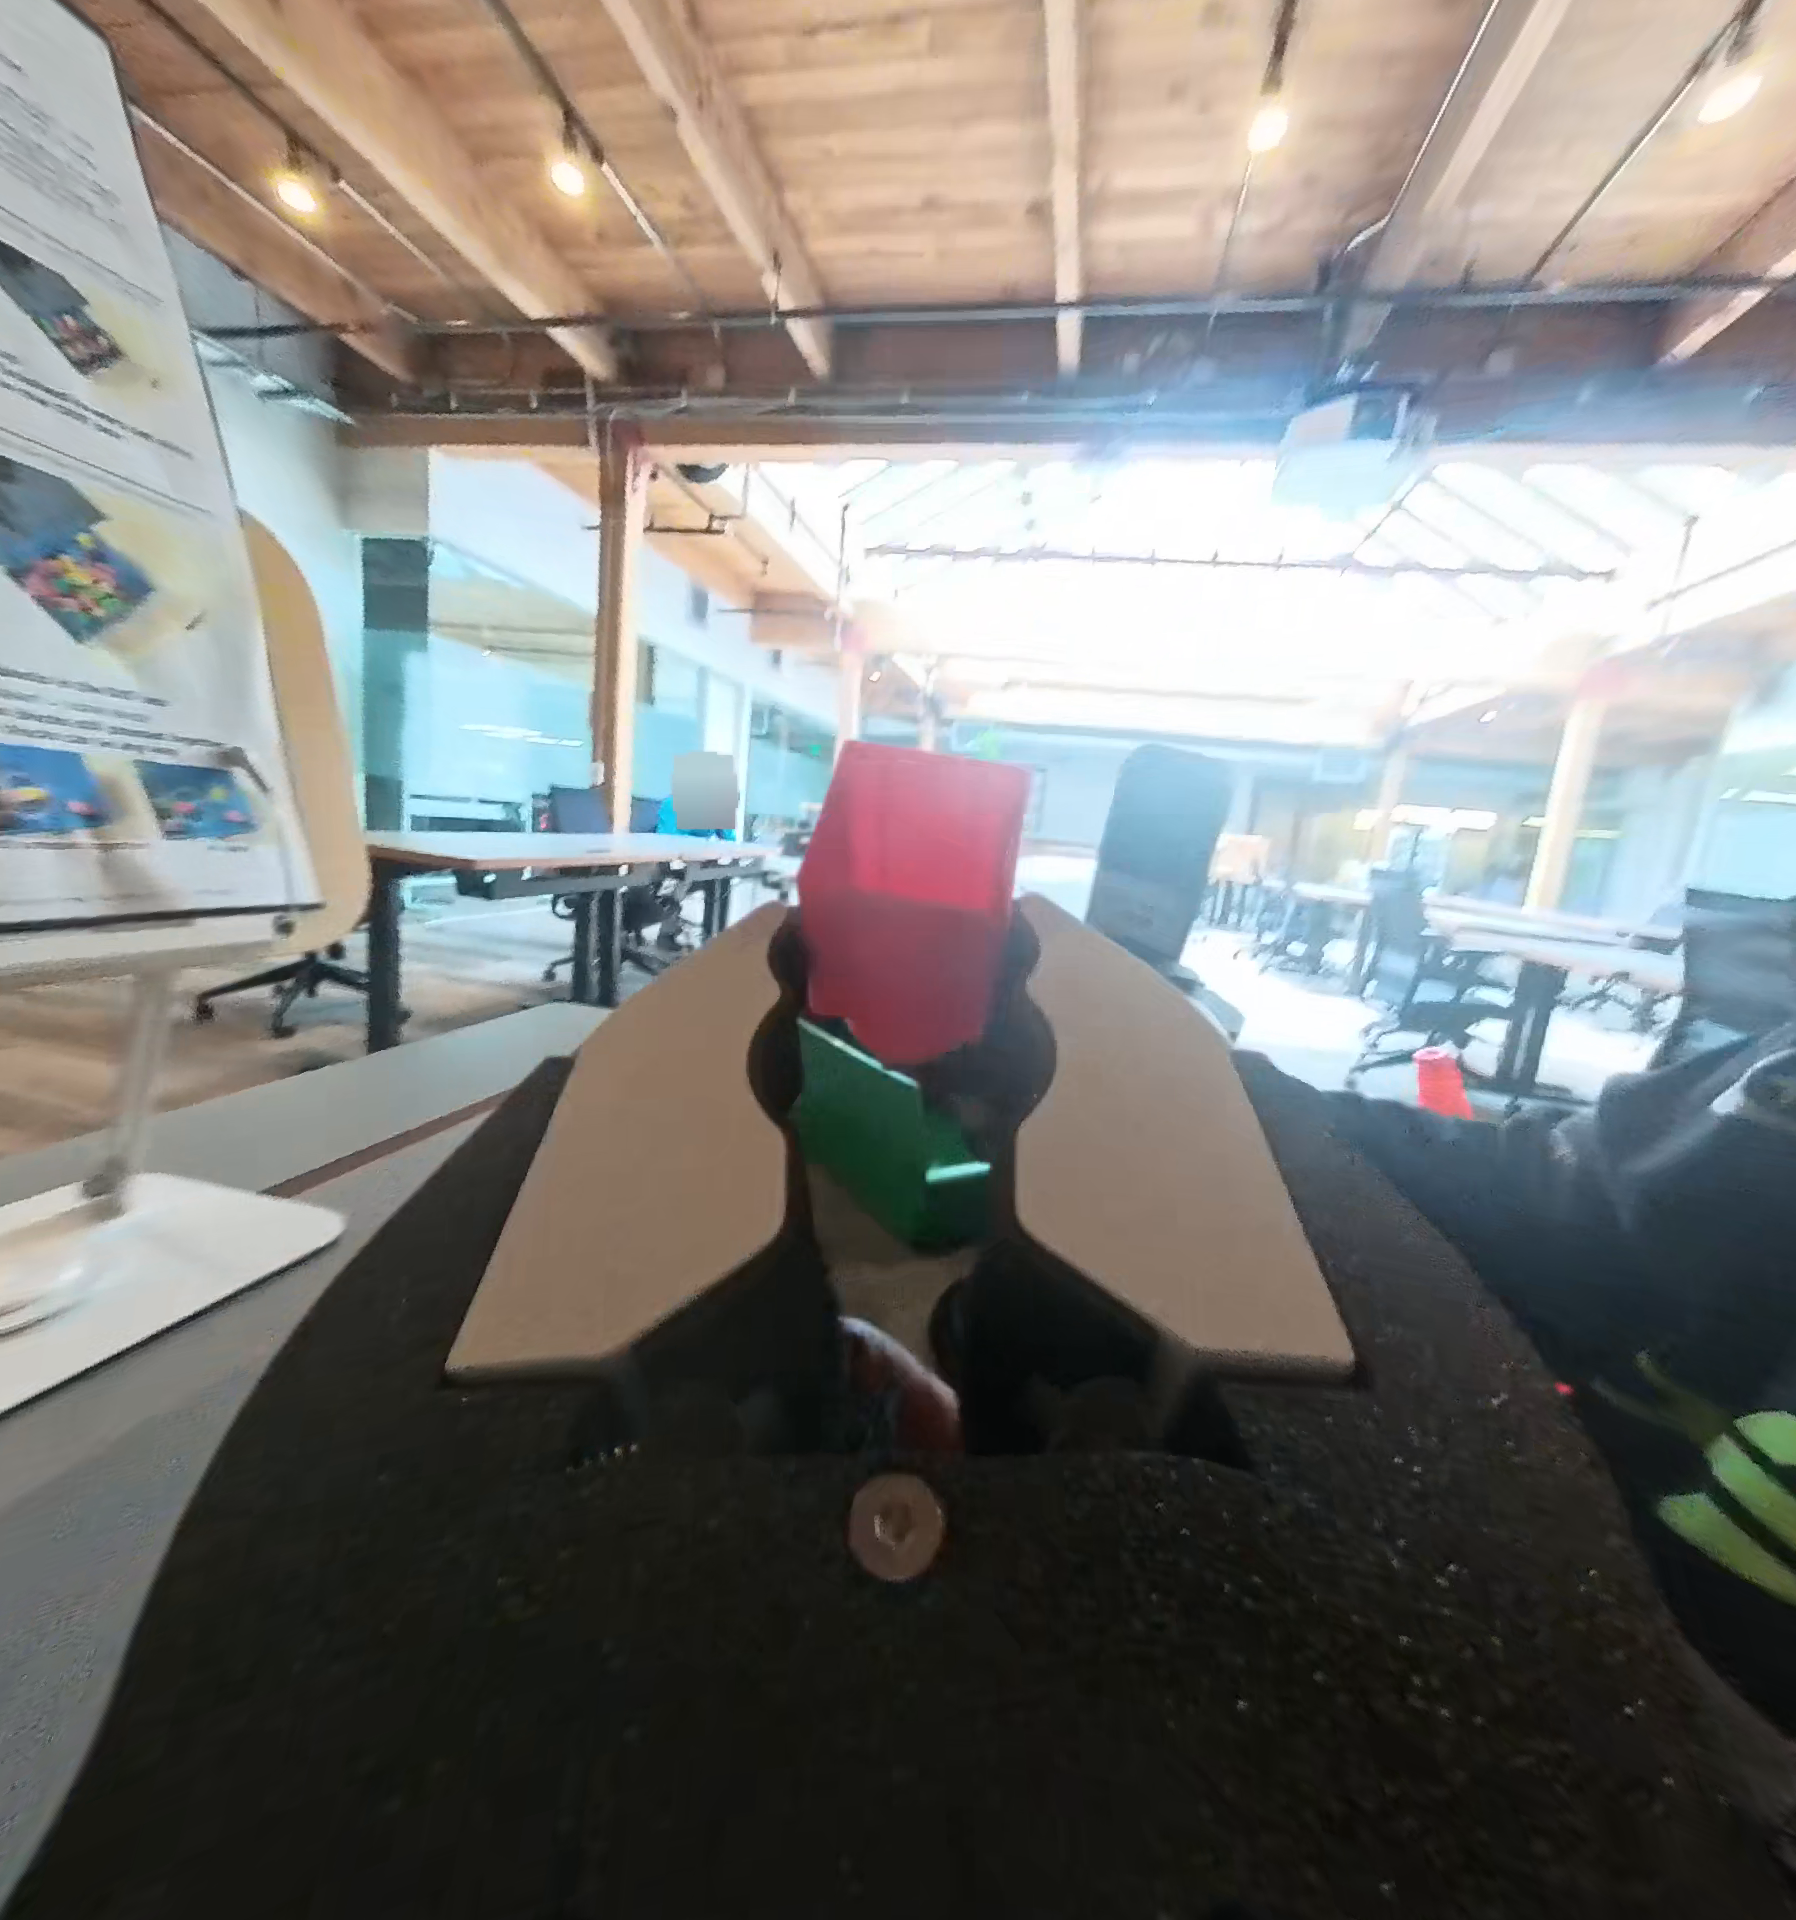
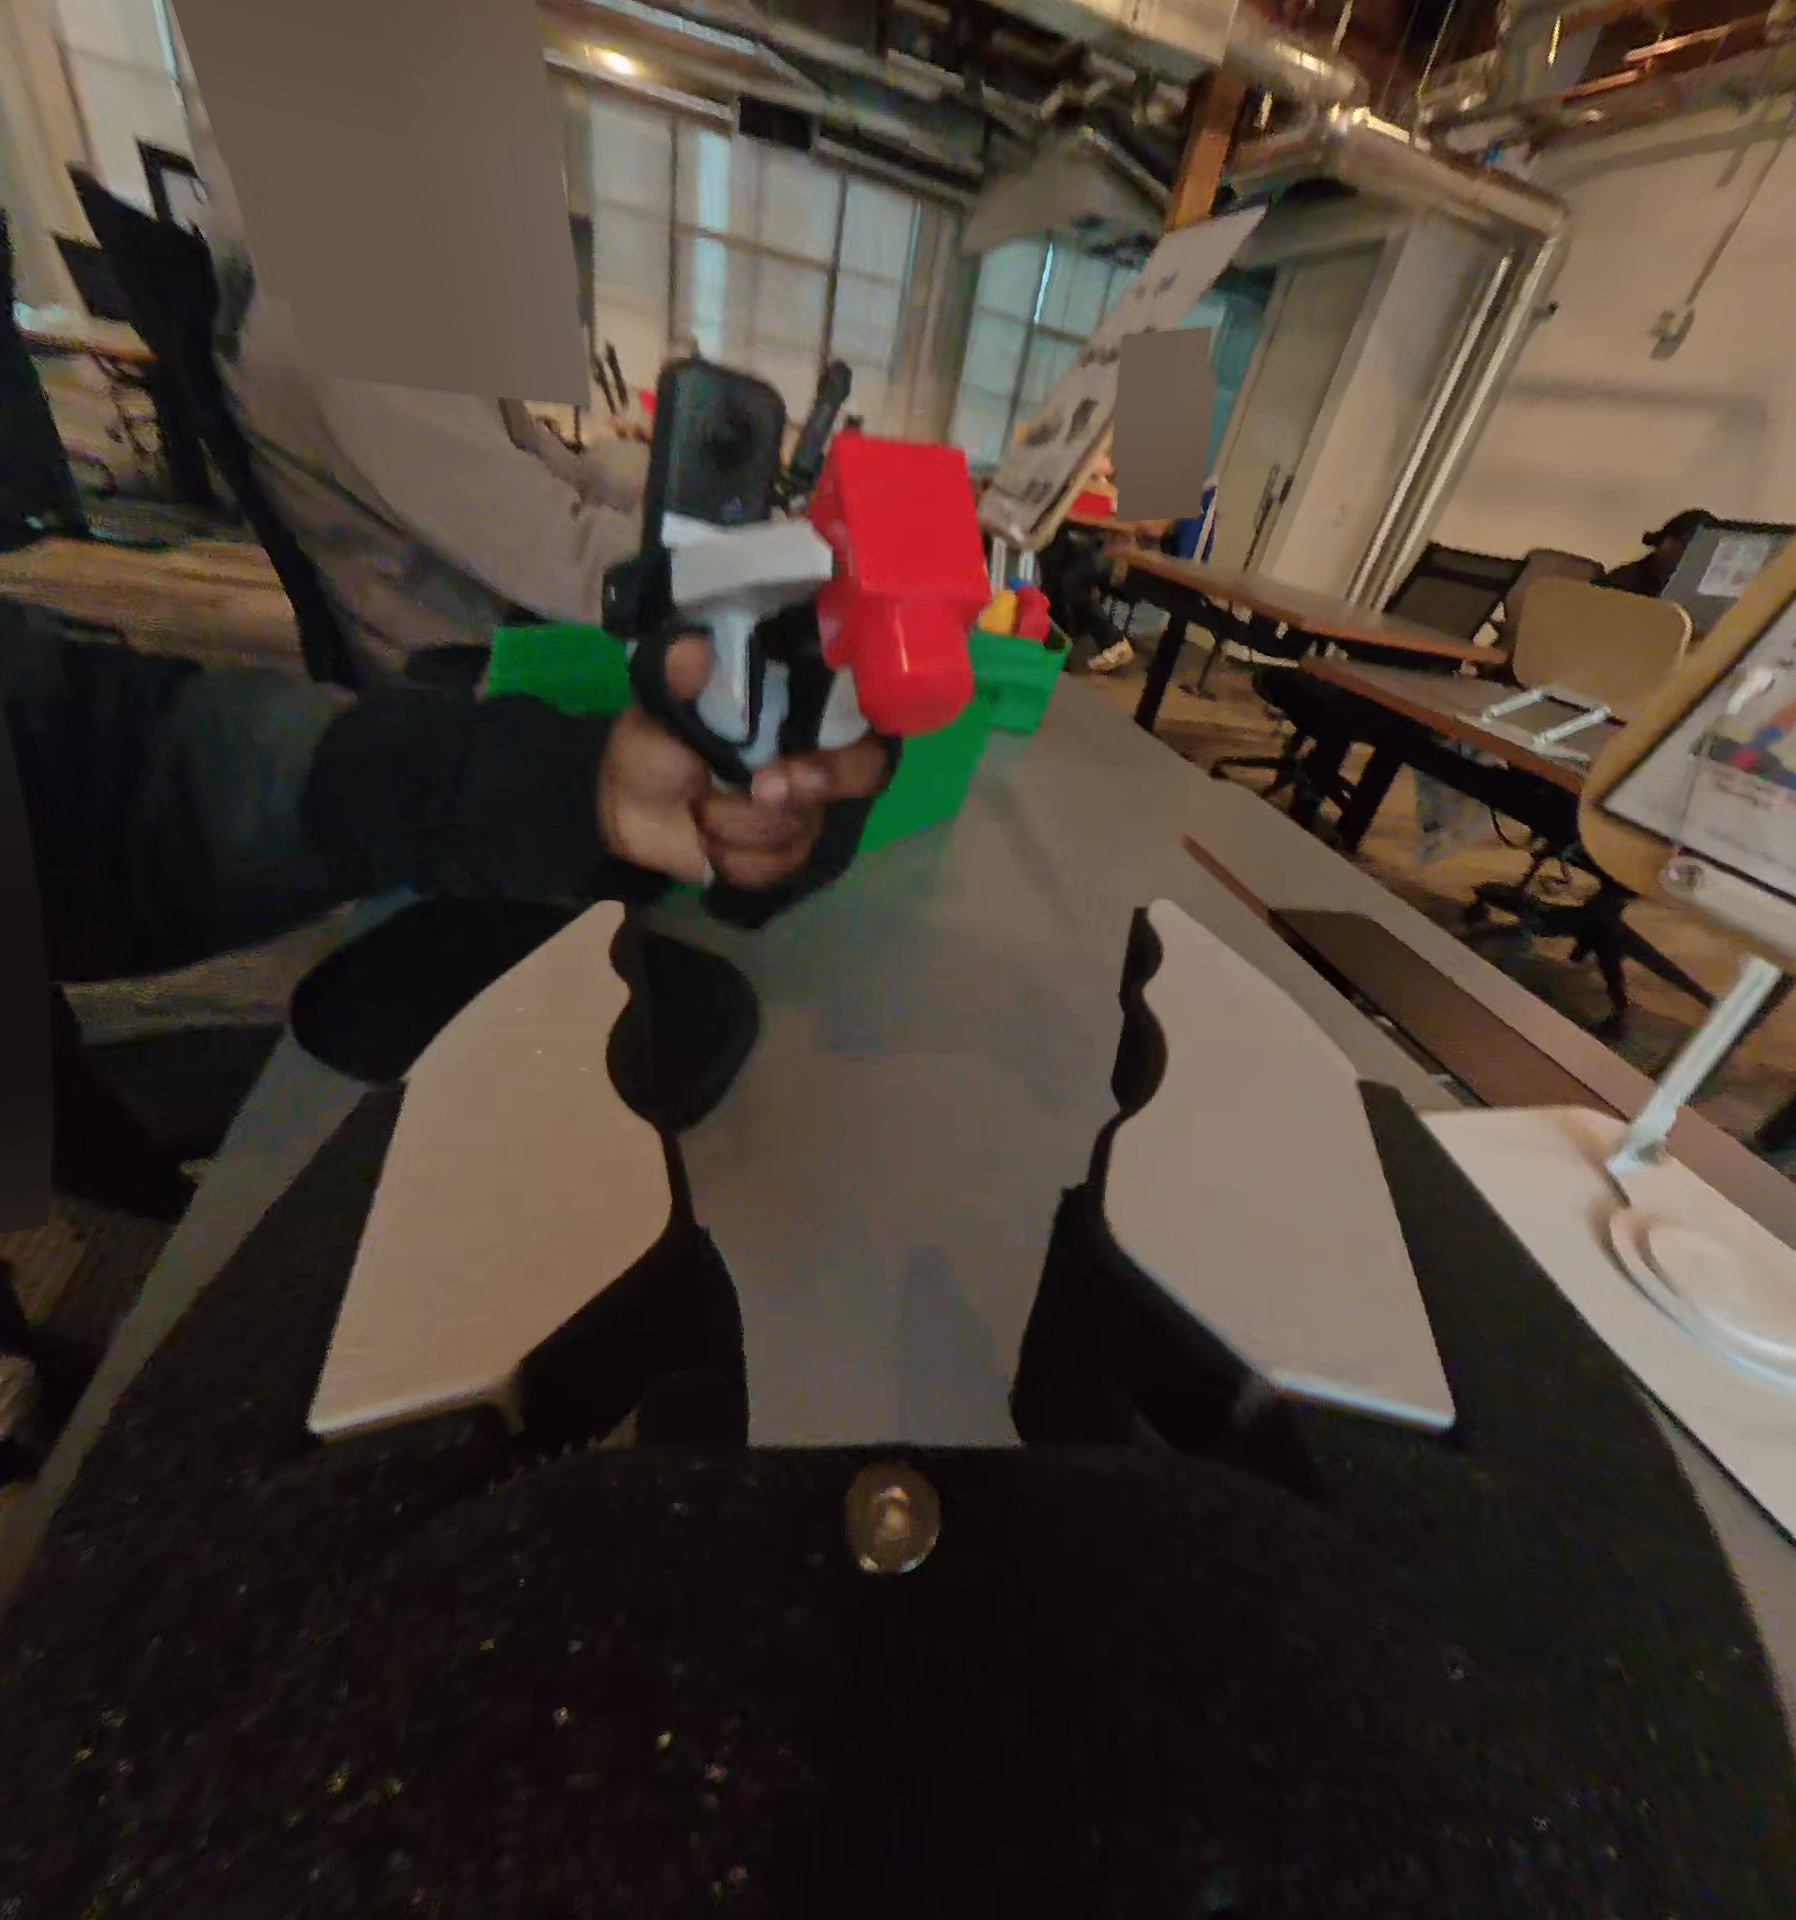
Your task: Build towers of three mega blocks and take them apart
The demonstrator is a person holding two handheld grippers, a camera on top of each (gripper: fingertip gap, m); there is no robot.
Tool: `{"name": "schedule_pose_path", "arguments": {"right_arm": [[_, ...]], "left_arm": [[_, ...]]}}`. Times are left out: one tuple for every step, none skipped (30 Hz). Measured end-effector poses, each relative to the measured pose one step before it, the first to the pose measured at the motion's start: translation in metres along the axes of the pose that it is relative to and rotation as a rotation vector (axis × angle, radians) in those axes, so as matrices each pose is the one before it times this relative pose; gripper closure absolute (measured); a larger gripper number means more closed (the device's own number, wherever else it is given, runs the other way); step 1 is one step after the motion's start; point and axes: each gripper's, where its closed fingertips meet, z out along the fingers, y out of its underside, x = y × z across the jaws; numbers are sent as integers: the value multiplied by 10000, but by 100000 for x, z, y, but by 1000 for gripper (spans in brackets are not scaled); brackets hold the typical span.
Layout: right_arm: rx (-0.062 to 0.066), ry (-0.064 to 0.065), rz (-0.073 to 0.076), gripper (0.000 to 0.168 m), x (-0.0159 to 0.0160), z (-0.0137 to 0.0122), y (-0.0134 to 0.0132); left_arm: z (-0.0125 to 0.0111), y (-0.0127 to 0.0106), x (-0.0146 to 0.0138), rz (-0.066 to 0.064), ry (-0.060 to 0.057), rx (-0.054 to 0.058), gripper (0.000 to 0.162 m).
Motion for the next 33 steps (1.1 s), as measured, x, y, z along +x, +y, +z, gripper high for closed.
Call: {"name": "schedule_pose_path", "arguments": {"right_arm": [[214,-113,82,83,-76,457,-560],[194,-98,86,85,-45,485,-474],[193,-94,98,86,-41,505,-434],[182,-99,100,88,-47,514,-343],[144,-44,91,90,30,515,-236],[113,-25,58,93,52,491,-143],[139,-29,44,96,25,429,-146],[170,-30,39,100,14,374,-141],[144,11,58,102,60,321,-86],[132,23,61,105,85,257,-55],[118,34,54,108,109,194,-32],[142,-14,44,111,46,148,-54],[152,-65,31,115,-47,106,-70],[144,-62,19,120,-48,62,-77],[116,-48,-19,125,-51,50,-56],[30,-28,-60,130,-28,45,55],[-66,-30,-83,136,-24,50,176],[-48,-27,-84,140,-21,37,134],[11,-39,-53,140,-19,-1,25],[-51,-56,-33,140,-26,-28,62],[-71,-62,-54,140,-37,-53,51],[-123,-82,-44,139,-72,-77,59],[-192,-80,-32,140,-46,-104,106],[-218,-109,-60,140,-70,-155,82],[-274,-112,-85,140,-89,-208,106],[-335,-83,-113,140,-51,-250,140],[-480,-157,-120,140,-120,-250,317],[-677,-153,-52,140,-95,-259,557],[-787,-183,-30,140,-123,-273,728],[-781,-172,-58,140,-145,-272,763],[-743,-123,-90,140,-109,-257,751],[-716,-134,-102,140,-148,-219,741],[-677,-167,-116,140,-220,-180,694]], "left_arm": [[254,91,240,-165,123,213,127],[230,57,187,-182,117,220,127],[228,43,192,-221,140,226,127],[229,49,173,-223,150,216,127],[202,47,101,-170,104,221,126],[172,44,74,-119,79,213,127],[150,18,39,-100,70,194,127],[134,2,16,-101,55,178,127],[114,-1,56,-106,75,126,127],[97,17,74,-89,84,58,127],[70,44,53,-48,42,20,128],[33,55,27,-7,12,5,127],[-4,53,40,2,15,13,127],[-21,31,26,-15,12,23,127],[-43,14,-13,-25,9,25,127],[-36,10,-16,-30,11,29,127],[-26,27,-18,-46,11,15,127],[-28,49,-6,-41,21,3,127],[-34,35,17,-10,24,-1,127],[-34,61,30,17,18,-31,127],[-36,101,43,24,32,-81,127],[-40,150,83,22,68,-139,127],[-64,203,102,78,92,-201,126],[-110,229,0,181,13,-240,120],[-138,255,-78,278,-60,-294,112],[-156,346,-54,359,-27,-414,107],[-179,471,-19,432,1,-532,102],[-167,549,-29,515,-26,-601,99],[-153,599,-53,580,-71,-623,96],[-115,631,-5,592,-57,-602,96],[-34,619,83,536,-26,-553,96],[37,559,155,421,13,-466,97],[116,479,250,278,76,-372,98]]}}
